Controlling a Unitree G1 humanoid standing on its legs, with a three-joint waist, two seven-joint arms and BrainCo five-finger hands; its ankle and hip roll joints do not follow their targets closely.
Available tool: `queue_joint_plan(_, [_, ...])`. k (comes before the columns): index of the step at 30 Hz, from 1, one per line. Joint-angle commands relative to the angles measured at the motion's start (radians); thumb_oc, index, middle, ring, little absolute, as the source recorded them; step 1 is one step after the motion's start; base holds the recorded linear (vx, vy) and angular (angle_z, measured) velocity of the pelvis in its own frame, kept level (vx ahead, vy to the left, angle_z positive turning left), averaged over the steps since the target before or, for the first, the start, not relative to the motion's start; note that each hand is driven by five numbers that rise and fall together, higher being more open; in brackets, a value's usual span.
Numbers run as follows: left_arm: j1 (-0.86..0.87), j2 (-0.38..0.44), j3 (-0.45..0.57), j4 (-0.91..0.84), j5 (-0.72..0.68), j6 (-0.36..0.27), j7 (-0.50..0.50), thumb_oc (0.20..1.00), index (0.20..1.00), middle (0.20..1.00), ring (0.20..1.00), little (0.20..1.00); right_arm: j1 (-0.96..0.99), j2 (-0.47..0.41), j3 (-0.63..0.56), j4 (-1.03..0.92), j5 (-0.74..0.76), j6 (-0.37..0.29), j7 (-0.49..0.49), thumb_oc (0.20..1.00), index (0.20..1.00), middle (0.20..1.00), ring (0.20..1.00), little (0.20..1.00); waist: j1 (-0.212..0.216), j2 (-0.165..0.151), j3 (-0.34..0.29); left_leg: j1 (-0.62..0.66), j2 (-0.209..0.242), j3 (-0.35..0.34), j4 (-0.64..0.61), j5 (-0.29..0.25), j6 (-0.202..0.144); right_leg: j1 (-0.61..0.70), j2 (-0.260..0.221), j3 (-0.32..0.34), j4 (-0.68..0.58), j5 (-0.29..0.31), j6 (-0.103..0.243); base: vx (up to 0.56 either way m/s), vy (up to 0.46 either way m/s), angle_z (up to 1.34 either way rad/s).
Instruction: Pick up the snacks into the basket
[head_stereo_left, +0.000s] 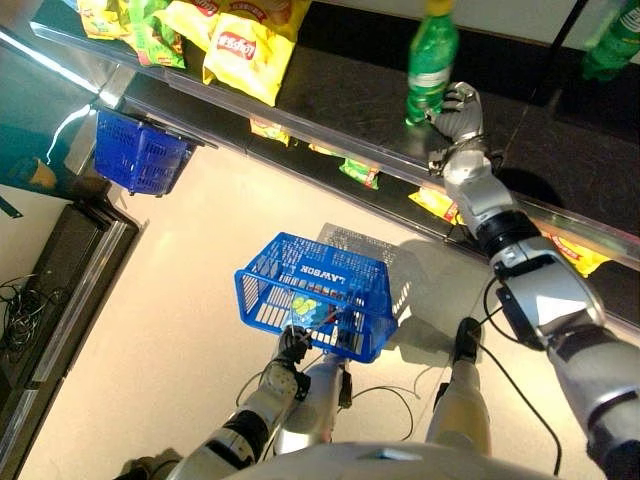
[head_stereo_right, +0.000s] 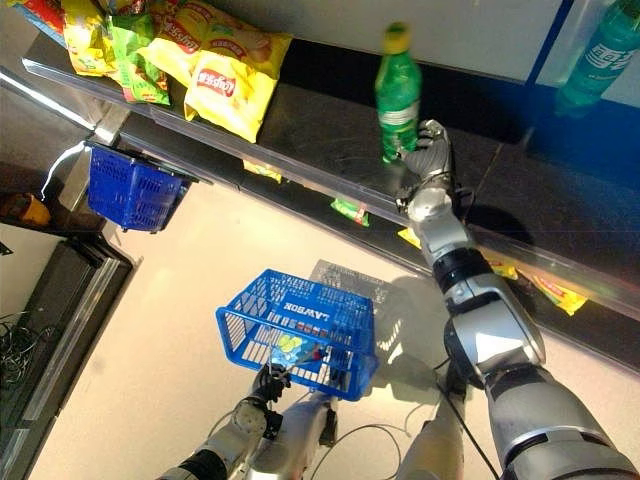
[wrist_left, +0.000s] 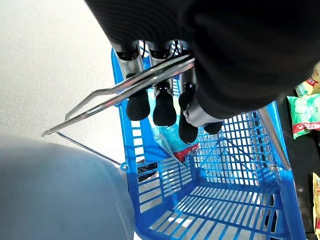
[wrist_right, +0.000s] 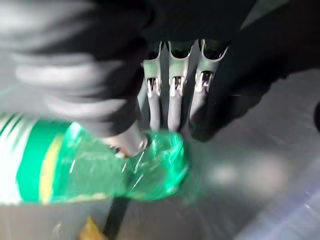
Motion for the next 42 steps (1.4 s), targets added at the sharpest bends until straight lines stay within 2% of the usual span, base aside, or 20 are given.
queue_joint_plan(1, [0.002,0.053,-0.025,0.055,-0.001,0.033,0.032,0.200,0.200,0.200,0.200,0.200,0.041,0.056,-0.014,-0.058,0.001,-0.060,0.017,0.200,0.200,0.200,0.200,0.200,0.011,-0.056,0.033,0.000,-0.083,-0.026,-0.003,-0.016,0.027,-0.017,0.013,0.018,0.008,0.009,0.007,0.00,0.000,0.00])
queue_joint_plan(3, [0.005,0.050,-0.016,0.056,0.000,0.035,0.032,0.200,0.200,0.200,0.200,0.200,0.090,0.067,-0.021,-0.086,0.010,-0.064,0.017,0.200,0.200,0.200,0.200,0.200,0.005,-0.056,0.033,0.004,-0.084,-0.025,-0.003,-0.019,0.028,-0.014,0.013,0.021,0.009,0.008,0.007,0.00,0.000,0.00])
queue_joint_plan(4, [0.006,0.048,0.004,0.062,0.003,0.038,0.030,0.200,0.200,0.200,0.200,0.200,0.185,0.082,-0.029,-0.140,0.020,-0.073,0.029,0.200,0.200,0.200,0.200,0.200,-0.007,-0.055,0.034,0.009,-0.085,-0.021,-0.003,-0.021,0.028,-0.012,0.012,0.027,0.008,0.009,0.009,0.00,0.000,0.00])
queue_joint_plan(9, [0.024,0.046,0.045,0.066,0.018,0.044,0.021,0.200,0.200,0.200,0.200,0.200,0.340,0.075,-0.059,-0.267,0.028,-0.088,0.054,0.200,0.200,0.200,0.200,0.200,-0.031,-0.055,0.027,0.015,-0.086,-0.012,-0.003,-0.027,0.031,-0.018,0.013,0.039,0.008,0.010,0.012,-0.03,0.006,-0.04])
queue_joint_plan(14, [0.039,0.043,0.069,0.078,0.031,0.043,0.009,0.200,0.200,0.200,0.200,0.200,0.437,0.052,-0.102,-0.385,0.061,-0.120,0.088,0.200,0.200,0.200,0.200,0.200,-0.054,-0.062,0.018,0.027,-0.084,0.000,-0.002,-0.031,0.034,-0.019,0.017,0.050,0.010,0.012,0.012,-0.01,-0.007,-0.02])
queue_joint_plan(20, [0.038,0.040,0.092,0.099,0.042,0.046,0.000,0.200,0.200,0.200,0.200,0.200,0.521,0.034,-0.105,-0.447,0.022,-0.119,0.117,0.200,0.200,0.200,0.200,0.200,-0.073,-0.076,0.004,0.041,-0.081,0.008,0.000,-0.033,0.035,-0.009,0.023,0.057,0.010,0.011,0.009,-0.01,-0.026,-0.09])
queue_joint_plan(21, [0.038,0.040,0.096,0.102,0.046,0.048,-0.002,0.200,0.200,0.200,0.200,0.200,0.532,0.034,-0.106,-0.444,0.020,-0.117,0.123,0.498,0.498,0.498,0.498,0.498,-0.075,-0.077,0.001,0.043,-0.080,0.008,0.000,-0.033,0.035,-0.008,0.024,0.057,0.010,0.010,0.008,-0.04,-0.054,-0.07])
queue_joint_plan(22, [0.037,0.039,0.101,0.109,0.050,0.049,-0.005,0.200,0.200,0.200,0.200,0.200,0.546,0.035,-0.103,-0.447,0.009,-0.114,0.130,1.000,1.000,1.000,1.000,1.000,-0.078,-0.079,-0.003,0.047,-0.079,0.009,-0.001,-0.032,0.035,-0.006,0.026,0.056,0.010,0.010,0.007,-0.02,-0.030,-0.02])
queue_joint_plan(33, [0.050,0.047,0.110,0.116,0.081,0.058,-0.018,0.200,0.200,0.200,0.200,0.200,0.580,0.018,-0.100,-0.494,-0.062,-0.101,0.149,1.000,1.000,1.000,1.000,1.000,-0.085,-0.092,-0.024,0.071,-0.077,0.005,-0.002,-0.033,0.035,0.016,0.031,0.052,0.013,0.007,0.006,0.00,0.000,0.00])
queue_joint_plan(42, [0.050,0.050,0.137,0.153,0.084,0.069,-0.021,0.200,0.200,0.200,0.200,0.200,0.614,0.029,-0.104,-0.535,-0.072,-0.099,0.162,1.000,1.000,1.000,1.000,1.000,-0.086,-0.127,-0.044,0.092,-0.076,0.000,-0.002,-0.040,0.039,0.040,0.032,0.044,0.017,0.004,0.005,0.00,0.000,0.00])
